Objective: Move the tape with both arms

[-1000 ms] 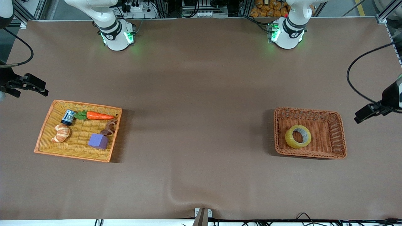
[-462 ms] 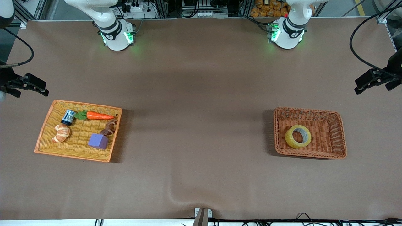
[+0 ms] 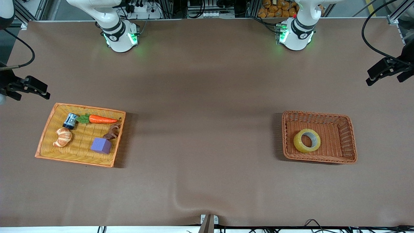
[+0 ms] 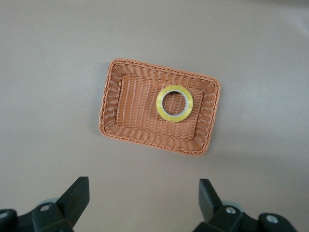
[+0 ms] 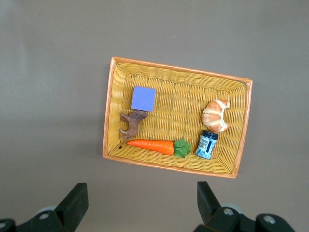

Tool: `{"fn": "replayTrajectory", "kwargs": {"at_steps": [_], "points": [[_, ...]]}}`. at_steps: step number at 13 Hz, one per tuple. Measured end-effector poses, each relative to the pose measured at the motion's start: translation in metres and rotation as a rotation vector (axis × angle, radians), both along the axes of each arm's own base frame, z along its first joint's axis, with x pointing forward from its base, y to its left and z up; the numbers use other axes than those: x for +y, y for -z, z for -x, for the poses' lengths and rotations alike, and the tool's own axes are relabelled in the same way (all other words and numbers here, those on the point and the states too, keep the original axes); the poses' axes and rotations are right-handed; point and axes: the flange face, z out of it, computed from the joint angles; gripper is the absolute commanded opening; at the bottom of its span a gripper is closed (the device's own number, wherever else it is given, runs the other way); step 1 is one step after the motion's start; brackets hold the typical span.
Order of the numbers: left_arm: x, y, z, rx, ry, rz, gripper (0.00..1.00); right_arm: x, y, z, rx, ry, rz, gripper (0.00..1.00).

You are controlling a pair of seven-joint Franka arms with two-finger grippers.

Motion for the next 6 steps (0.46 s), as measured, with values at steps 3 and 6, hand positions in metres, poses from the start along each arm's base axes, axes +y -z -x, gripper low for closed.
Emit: {"fn": "replayTrajectory", "kwargs": {"at_steps": [3,6], "points": [[-0.0035,0.0054,-0.0034,0.009,0.007,0.000,1.00,-0.0008,-0.0055,-0.0009,-0.015,0.002,0.001,1.00],[-0.0103,0.0087,-0.0051,0.016,0.019,0.000,1.00,-0.0003,-0.0099,-0.0014,-0.024,0.001,0.001,1.00]]}}
